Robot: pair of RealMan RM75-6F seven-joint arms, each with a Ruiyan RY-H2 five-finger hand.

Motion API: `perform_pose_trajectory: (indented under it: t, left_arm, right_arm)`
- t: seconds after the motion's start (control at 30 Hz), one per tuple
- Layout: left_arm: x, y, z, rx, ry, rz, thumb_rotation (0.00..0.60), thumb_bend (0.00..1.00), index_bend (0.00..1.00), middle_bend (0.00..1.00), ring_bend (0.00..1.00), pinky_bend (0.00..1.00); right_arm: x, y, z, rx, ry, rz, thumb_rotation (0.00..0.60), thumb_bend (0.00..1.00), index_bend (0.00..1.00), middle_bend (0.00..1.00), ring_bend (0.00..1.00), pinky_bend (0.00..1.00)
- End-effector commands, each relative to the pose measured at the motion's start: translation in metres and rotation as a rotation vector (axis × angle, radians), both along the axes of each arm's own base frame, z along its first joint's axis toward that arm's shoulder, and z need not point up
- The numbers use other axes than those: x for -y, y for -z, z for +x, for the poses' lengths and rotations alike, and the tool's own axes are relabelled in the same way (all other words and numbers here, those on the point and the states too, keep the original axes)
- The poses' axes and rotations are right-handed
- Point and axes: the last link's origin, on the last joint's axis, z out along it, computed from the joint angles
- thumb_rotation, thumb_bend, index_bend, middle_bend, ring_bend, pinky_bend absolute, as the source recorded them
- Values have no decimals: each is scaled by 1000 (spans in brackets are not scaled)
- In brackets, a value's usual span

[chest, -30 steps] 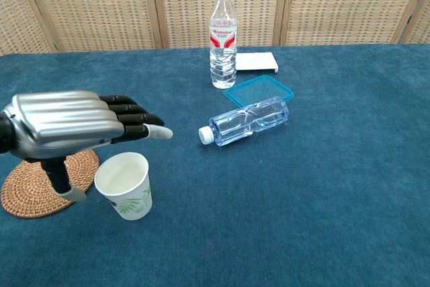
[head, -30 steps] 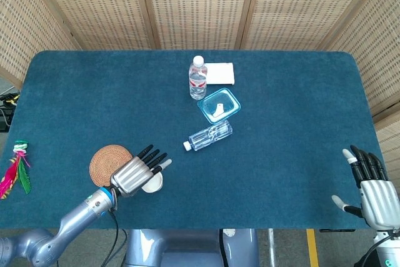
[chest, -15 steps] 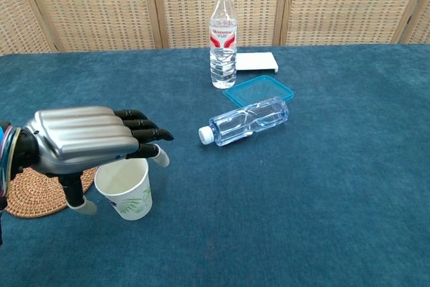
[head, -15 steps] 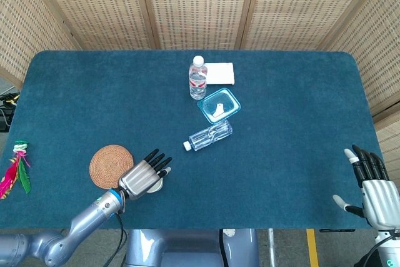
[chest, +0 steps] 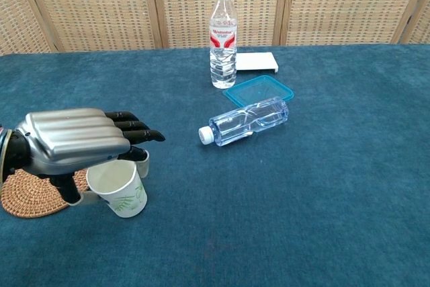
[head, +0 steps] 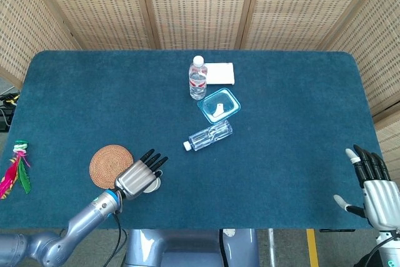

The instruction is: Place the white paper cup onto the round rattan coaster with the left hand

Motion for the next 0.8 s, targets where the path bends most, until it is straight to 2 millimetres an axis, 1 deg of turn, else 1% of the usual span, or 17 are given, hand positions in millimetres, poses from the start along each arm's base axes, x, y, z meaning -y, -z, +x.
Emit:
perform_pose_trajectory:
  t: [0.03, 0.23, 0.4, 0.5, 0.57, 0.67, 0.8]
  left_arm:
    - [-1, -3, -1, 4, -1, 9, 600, 329, 311, 0, 0, 0]
    - [-9, -20, -7, 28, -31, 54, 600, 330, 312, 0, 0, 0]
    - [-16, -44, -19, 27, -52, 109, 600, 329, 312, 0, 0, 0]
    - [-18, -60, -36, 9, -68, 145, 600, 329, 312, 0, 0, 0]
    - [-19, -71, -50, 0, -94, 167, 600, 330, 312, 0, 0, 0]
    - [-19, -81, -68, -15, -120, 186, 600, 329, 312, 0, 0, 0]
    - [-18, -90, -85, -34, -147, 202, 600, 327, 311, 0, 0, 0]
  right_arm:
    - [0, 0, 0, 1, 0, -2, 600, 118, 44, 0, 0, 0]
    - [0, 0, 0, 0, 0, 2, 600, 117, 44, 0, 0, 0]
    - [-1, -1, 0, 1, 0, -1, 600, 116, 44, 0, 0, 0]
    - [0, 0, 0, 0, 0, 2, 600, 117, 44, 0, 0, 0]
    - [0, 1, 0, -3, -2, 6, 600, 117, 44, 0, 0, 0]
    - [0, 2, 2, -5, -7, 7, 600, 117, 44, 0, 0, 0]
    - [-1, 3, 3, -9, -8, 12, 600, 117, 44, 0, 0, 0]
